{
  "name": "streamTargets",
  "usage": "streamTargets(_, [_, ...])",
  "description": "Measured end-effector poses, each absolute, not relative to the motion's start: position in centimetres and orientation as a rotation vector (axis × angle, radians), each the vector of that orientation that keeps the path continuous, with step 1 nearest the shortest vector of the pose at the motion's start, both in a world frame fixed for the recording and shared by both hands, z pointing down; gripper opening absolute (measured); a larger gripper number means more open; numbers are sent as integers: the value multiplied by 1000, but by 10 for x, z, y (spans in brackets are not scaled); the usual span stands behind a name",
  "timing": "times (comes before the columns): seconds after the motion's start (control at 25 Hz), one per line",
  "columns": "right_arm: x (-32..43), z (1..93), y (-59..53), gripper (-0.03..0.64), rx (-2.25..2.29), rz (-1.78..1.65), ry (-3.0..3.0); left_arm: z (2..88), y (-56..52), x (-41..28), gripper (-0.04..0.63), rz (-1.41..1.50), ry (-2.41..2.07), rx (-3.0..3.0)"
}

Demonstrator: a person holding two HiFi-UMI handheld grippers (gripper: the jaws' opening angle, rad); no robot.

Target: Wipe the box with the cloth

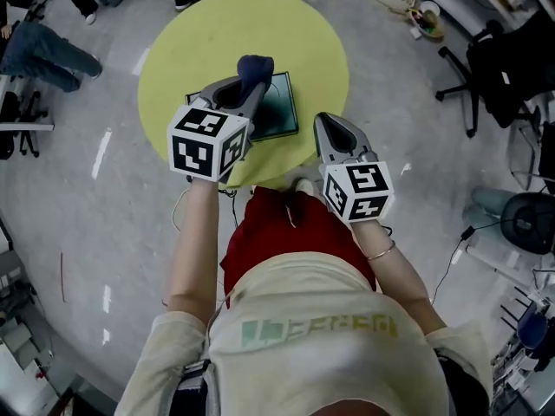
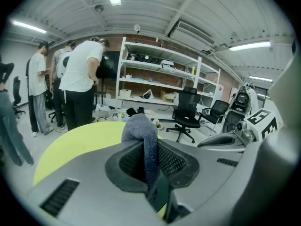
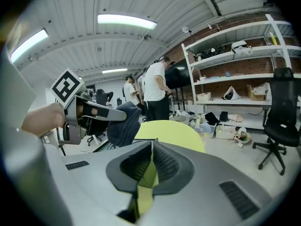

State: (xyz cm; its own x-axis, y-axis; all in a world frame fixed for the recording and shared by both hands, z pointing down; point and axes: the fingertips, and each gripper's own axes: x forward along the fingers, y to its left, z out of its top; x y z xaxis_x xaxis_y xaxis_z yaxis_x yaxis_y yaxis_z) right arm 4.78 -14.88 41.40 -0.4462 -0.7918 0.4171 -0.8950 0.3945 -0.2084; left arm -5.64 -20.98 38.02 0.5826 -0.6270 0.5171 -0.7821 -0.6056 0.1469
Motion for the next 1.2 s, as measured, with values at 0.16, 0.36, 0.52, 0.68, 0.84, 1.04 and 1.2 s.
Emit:
streamTargets(0.16, [72,420,-145,38,1537,620,-2363,391,-218,-8,65,603,-1027,2486])
streamTargets(0.36, [82,429,-145,38,1570,647,-2319,422,-226,15,64,642,-945,2453])
streamTargets(0.52, [74,437,-151,38,1566,658,-2296,450,-233,6,64,721,-946,2430])
streamTargets(0.68, [50,440,-158,38,1540,656,-2292,464,-237,-21,64,784,-953,2417])
streamTargets(0.84, [19,443,-167,38,1499,648,-2304,473,-239,-57,66,848,-989,2401])
streamTargets(1.04, [-24,443,-173,38,1436,631,-2327,475,-236,-106,65,844,-1041,2363])
streamTargets(1.2, [-57,444,-176,38,1380,613,-2346,477,-234,-147,64,832,-1094,2326])
